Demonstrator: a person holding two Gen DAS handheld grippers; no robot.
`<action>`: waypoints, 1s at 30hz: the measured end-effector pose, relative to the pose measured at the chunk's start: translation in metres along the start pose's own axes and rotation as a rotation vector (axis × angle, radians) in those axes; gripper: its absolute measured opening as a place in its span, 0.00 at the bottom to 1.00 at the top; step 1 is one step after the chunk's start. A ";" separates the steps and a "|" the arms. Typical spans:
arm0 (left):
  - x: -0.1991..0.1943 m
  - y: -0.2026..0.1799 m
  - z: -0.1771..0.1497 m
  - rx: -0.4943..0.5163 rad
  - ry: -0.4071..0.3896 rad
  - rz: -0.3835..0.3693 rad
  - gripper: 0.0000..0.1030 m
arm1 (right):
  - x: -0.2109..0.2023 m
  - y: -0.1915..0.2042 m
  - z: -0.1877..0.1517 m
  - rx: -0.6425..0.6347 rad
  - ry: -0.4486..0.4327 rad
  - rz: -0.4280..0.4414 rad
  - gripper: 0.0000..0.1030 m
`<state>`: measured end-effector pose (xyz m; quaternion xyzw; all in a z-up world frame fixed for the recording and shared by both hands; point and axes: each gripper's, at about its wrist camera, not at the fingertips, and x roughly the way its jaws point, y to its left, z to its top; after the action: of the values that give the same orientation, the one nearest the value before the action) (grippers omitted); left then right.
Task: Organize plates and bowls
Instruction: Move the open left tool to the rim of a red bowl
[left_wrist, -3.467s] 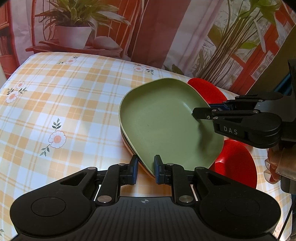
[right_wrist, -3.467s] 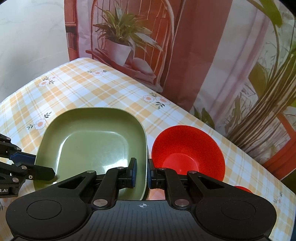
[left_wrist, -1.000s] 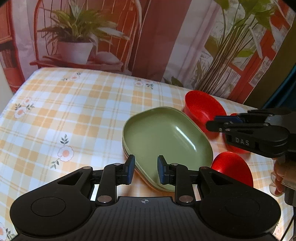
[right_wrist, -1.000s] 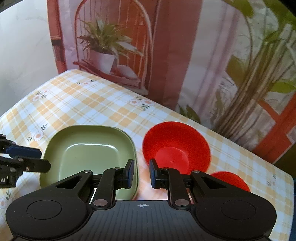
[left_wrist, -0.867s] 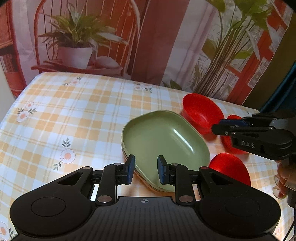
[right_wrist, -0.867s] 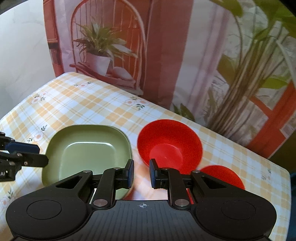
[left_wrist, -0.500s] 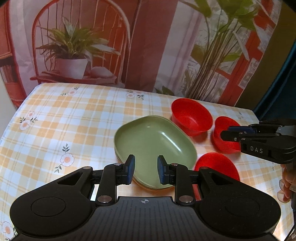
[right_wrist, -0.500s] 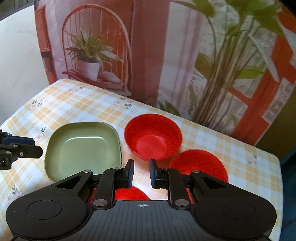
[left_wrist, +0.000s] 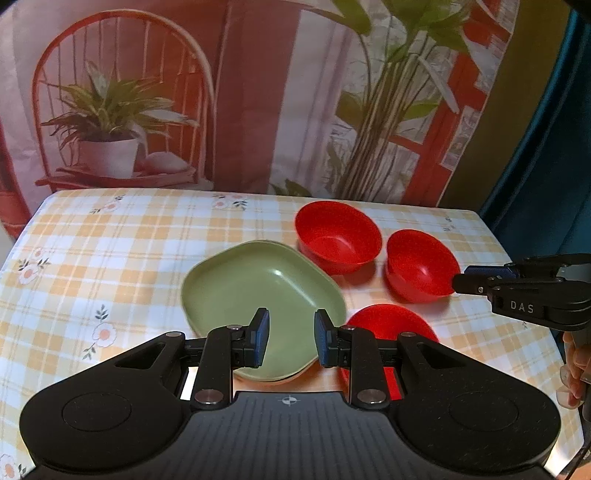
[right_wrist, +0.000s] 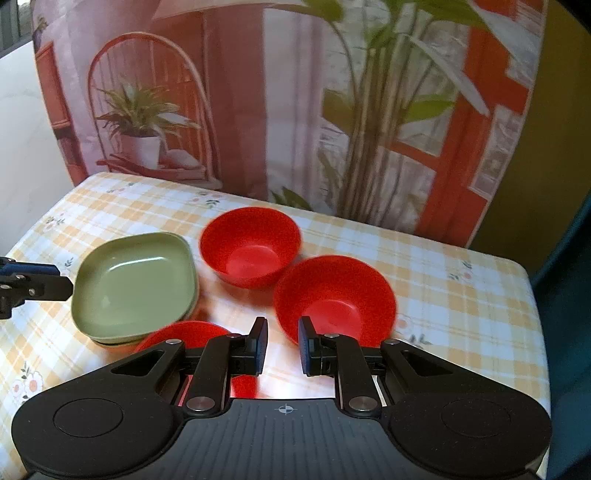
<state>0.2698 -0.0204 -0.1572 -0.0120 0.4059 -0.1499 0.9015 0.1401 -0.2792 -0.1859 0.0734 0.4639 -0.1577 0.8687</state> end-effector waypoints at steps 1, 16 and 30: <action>0.001 -0.001 0.000 0.003 0.000 -0.004 0.27 | -0.001 -0.005 -0.002 0.007 0.000 -0.003 0.16; 0.017 -0.014 0.010 0.031 0.006 -0.046 0.27 | -0.003 -0.044 -0.006 0.061 -0.004 -0.031 0.16; 0.041 -0.010 0.030 0.028 0.022 -0.062 0.27 | 0.016 -0.064 0.007 0.089 -0.007 -0.027 0.16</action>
<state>0.3145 -0.0446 -0.1652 -0.0100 0.4131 -0.1835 0.8920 0.1324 -0.3451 -0.1942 0.1050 0.4545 -0.1899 0.8639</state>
